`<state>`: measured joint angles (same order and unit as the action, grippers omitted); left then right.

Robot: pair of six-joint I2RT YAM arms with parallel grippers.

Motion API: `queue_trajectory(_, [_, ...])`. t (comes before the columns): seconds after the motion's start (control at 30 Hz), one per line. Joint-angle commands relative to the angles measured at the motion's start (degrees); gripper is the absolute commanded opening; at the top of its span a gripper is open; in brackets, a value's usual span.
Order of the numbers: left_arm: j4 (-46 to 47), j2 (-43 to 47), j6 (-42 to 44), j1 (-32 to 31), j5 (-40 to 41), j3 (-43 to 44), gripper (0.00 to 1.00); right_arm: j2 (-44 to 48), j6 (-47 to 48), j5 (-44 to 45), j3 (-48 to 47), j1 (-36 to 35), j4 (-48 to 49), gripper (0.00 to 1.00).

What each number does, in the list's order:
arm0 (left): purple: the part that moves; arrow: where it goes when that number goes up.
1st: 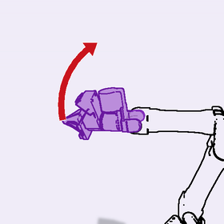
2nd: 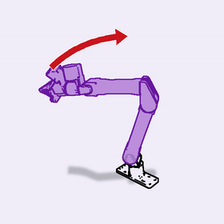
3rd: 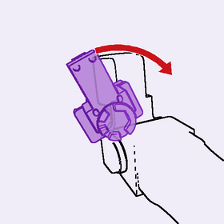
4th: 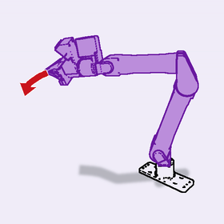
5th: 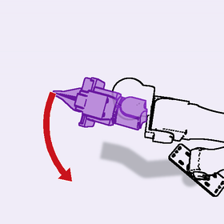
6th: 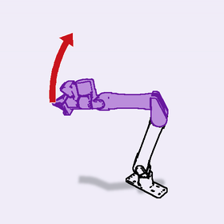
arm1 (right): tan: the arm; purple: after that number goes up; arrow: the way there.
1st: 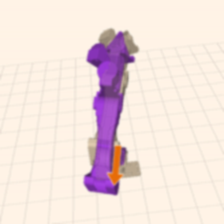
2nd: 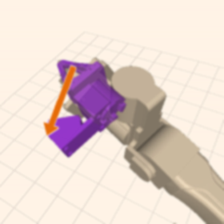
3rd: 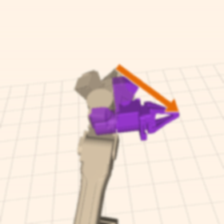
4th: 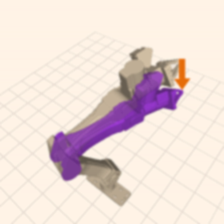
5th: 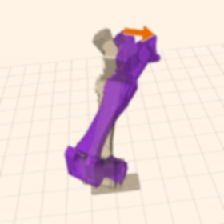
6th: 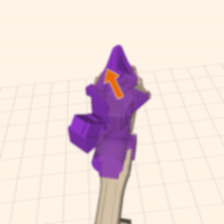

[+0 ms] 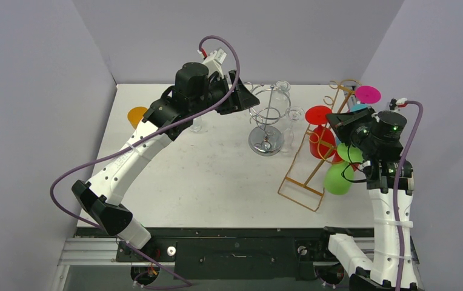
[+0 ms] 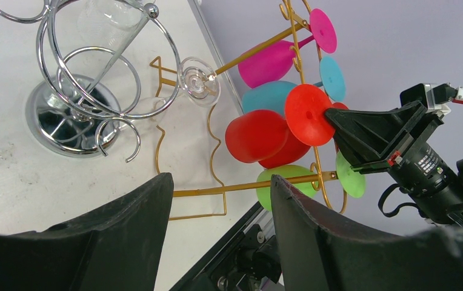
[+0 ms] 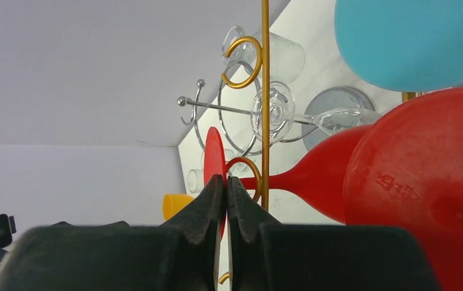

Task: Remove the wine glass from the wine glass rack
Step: Pick up the wine glass from the wine rack.

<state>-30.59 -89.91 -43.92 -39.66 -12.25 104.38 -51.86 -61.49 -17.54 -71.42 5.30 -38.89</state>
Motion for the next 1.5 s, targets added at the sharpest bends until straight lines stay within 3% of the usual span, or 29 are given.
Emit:
queue_trajectory(0.0, [2.8, 1.49, 0.11, -0.16, 0.1, 0.21, 0.57, 0.82, -1.77, -2.57, 0.65, 0.42, 4.61, 0.0])
queue_trajectory(1.07, [4.33, 2.88, -0.69, 0.46, -0.93, -1.06, 0.58, -3.89, -10.52, -9.08, -1.42, -2.72, 16.87, 0.0])
queue_trajectory(1.47, [14.18, 6.66, -6.38, 5.51, -8.01, -9.56, 0.61, -6.6, -19.99, -9.63, -5.03, -7.82, 25.71, 0.0])
